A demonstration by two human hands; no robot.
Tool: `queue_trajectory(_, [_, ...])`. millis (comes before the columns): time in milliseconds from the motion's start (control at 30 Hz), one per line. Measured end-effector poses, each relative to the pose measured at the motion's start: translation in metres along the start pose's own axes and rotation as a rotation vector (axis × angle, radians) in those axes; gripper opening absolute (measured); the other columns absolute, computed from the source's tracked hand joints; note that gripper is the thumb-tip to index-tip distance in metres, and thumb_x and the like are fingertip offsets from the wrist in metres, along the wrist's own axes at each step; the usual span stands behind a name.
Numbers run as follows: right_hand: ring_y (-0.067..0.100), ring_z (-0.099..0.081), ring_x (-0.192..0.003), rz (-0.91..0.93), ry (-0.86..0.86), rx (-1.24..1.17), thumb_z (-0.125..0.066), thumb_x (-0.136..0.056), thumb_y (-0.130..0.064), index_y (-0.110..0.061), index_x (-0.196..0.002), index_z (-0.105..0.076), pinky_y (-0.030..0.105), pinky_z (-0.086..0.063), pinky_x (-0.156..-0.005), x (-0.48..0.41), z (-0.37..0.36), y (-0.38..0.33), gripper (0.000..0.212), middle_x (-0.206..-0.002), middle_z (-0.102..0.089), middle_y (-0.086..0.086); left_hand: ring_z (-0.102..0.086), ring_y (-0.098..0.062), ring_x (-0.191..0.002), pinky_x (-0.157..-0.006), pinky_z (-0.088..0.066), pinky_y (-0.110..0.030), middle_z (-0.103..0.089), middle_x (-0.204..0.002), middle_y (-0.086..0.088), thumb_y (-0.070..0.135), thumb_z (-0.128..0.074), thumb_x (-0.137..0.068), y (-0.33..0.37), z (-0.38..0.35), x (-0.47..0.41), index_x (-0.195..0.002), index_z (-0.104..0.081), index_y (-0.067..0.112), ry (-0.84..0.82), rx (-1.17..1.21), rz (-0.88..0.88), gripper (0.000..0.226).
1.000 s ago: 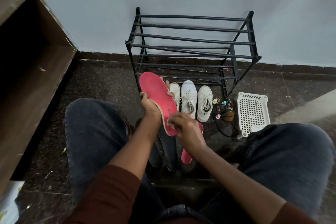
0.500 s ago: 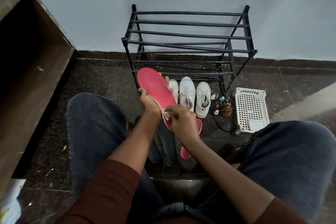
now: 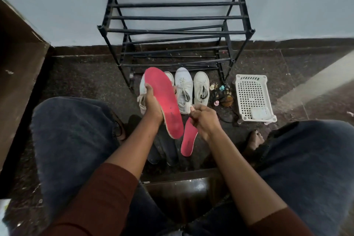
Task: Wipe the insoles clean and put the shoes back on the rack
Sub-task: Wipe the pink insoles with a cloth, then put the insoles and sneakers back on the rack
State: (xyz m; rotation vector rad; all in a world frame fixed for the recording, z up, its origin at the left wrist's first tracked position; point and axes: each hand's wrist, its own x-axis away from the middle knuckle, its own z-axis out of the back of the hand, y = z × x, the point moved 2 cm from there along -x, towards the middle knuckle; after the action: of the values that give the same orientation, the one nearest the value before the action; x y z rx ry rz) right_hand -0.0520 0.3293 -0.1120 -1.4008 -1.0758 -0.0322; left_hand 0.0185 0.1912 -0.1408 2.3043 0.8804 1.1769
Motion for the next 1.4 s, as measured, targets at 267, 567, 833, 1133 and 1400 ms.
queue_trajectory(267, [0.016, -0.046, -0.059, -0.227, 0.139, 0.114, -0.057, -0.086, 0.007, -0.01, -0.065, -0.057, 0.029, -0.039, -0.056, -0.059, 0.042, 0.051, 0.027, -0.067, -0.053, 0.009, -0.062, -0.029, -0.106, -0.092, -0.05, -0.05, -0.061, -0.123, -0.016, 0.052, -0.037, -0.097, -0.093, 0.002, -0.041, -0.128, -0.051, 0.01, -0.086, -0.673, 0.187, 0.055])
queue_trajectory(567, [0.024, -0.063, -0.086, -0.444, 0.408, 0.602, -0.078, -0.074, -0.024, -0.008, -0.089, -0.071, 0.032, -0.053, -0.077, -0.123, 0.135, 0.122, 0.023, -0.087, -0.066, 0.009, -0.053, -0.01, -0.075, -0.068, -0.048, -0.032, -0.053, -0.085, 0.002, -0.011, -0.042, -0.089, -0.204, 0.032, -0.071, -0.127, -0.046, 0.019, -0.08, -0.939, 0.505, 0.048])
queue_trajectory(833, [0.018, -0.061, -0.08, -0.507, 0.472, 0.563, -0.08, -0.071, -0.022, -0.008, -0.081, -0.071, 0.023, -0.044, -0.067, -0.172, 0.158, 0.158, 0.02, -0.087, -0.068, 0.008, -0.056, -0.014, -0.075, -0.066, -0.048, -0.03, -0.058, -0.09, -0.001, -0.015, -0.038, -0.087, -0.271, 0.052, -0.116, -0.135, -0.045, 0.018, 0.007, -0.987, 0.491, 0.059])
queue_trajectory(1133, [0.012, -0.057, -0.067, -0.567, 0.463, 0.475, -0.076, -0.075, -0.018, -0.017, -0.069, -0.068, 0.023, -0.041, -0.063, -0.179, 0.164, 0.201, 0.01, -0.072, -0.065, 0.001, -0.059, -0.03, -0.113, -0.09, -0.049, -0.043, -0.059, -0.132, -0.005, -0.006, -0.043, -0.089, -0.301, 0.075, -0.126, -0.133, -0.054, 0.015, 0.003, -1.188, 0.409, 0.05])
queue_trajectory(1400, [0.026, -0.064, -0.087, -0.285, 0.721, 0.555, -0.067, -0.081, -0.016, -0.016, -0.092, -0.074, 0.024, -0.044, -0.073, -0.181, 0.202, 0.139, 0.013, -0.093, -0.07, 0.014, -0.06, -0.026, -0.109, -0.094, -0.046, -0.031, -0.063, -0.123, -0.007, 0.001, -0.043, -0.091, -0.303, 0.02, -0.127, -0.123, -0.062, 0.013, 0.041, -1.449, 0.175, 0.039])
